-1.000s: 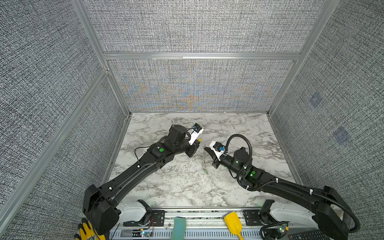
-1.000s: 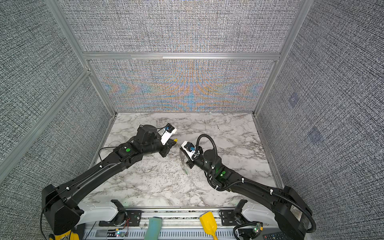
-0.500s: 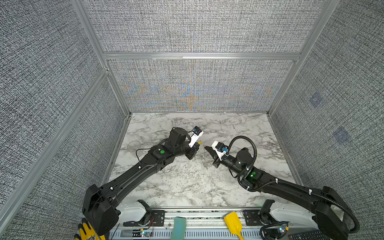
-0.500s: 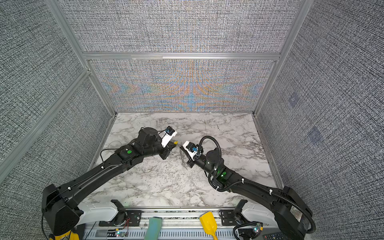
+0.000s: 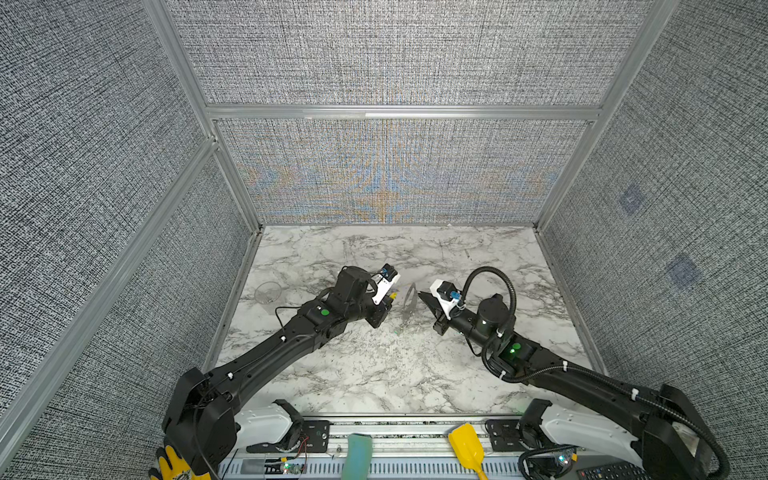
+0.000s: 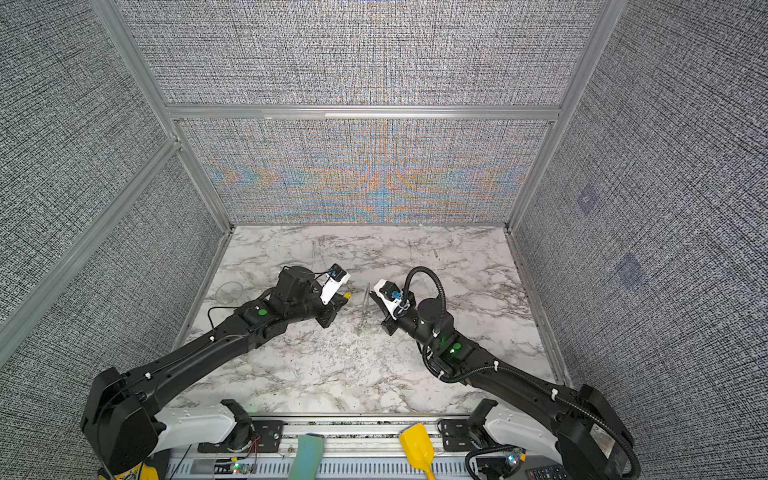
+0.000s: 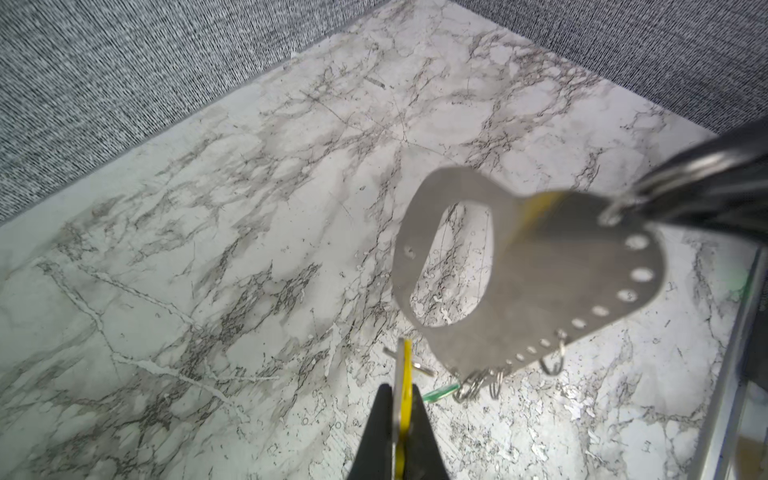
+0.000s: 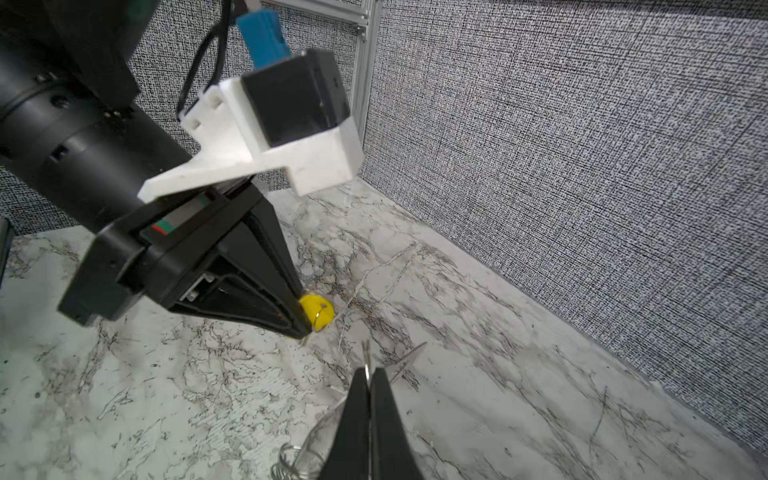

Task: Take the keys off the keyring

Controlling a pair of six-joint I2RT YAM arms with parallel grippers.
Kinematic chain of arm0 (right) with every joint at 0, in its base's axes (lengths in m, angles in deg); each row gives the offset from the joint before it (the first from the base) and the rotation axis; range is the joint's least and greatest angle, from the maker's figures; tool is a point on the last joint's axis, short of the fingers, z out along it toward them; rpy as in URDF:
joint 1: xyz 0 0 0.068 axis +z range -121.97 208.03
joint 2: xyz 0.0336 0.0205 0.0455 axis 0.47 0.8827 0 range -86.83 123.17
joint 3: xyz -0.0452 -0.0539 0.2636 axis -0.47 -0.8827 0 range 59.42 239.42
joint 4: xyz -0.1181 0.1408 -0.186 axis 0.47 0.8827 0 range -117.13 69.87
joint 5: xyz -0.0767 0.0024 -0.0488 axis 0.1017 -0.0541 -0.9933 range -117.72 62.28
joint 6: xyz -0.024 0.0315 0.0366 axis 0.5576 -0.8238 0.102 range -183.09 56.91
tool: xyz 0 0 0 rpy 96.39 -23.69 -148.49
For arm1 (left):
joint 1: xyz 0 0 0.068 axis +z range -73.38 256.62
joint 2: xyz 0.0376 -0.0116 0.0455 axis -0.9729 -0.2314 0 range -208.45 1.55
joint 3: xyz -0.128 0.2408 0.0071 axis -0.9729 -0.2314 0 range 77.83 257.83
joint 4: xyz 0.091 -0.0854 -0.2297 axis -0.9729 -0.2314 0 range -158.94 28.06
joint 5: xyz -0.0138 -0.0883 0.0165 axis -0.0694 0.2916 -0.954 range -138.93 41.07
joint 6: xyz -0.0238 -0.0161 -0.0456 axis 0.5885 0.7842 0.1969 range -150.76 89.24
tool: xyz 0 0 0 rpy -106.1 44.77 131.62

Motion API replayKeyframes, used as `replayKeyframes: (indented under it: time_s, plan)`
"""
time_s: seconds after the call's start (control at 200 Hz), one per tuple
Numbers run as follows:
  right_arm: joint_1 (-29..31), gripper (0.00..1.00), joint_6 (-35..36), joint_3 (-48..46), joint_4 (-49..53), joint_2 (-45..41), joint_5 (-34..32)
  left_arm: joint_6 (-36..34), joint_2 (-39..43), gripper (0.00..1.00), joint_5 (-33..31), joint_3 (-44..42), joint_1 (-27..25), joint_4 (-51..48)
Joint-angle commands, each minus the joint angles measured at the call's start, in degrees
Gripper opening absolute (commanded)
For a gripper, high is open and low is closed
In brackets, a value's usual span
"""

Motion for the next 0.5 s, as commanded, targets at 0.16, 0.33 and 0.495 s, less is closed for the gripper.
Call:
replayKeyframes:
  time_s: [0.16,0.33,0.495]
  plan:
    - [-3.0,0.00,2.2,-1.6,7.7,-5.4,0.1,1.2,-5.2,0.00,-0.5,-3.1,2.5,5.8]
    - [-4.4,0.00,1.9,-3.1,10.3,-8.1,0.4,2.2,-11.6,0.00,-0.3,-2.5,4.6,6.1]
    - [-5.9,0.00,2.2,-3.8,12.3,-9.2,0.4,3.2,-17.4,0.00,0.6,-2.6,6.8,8.6]
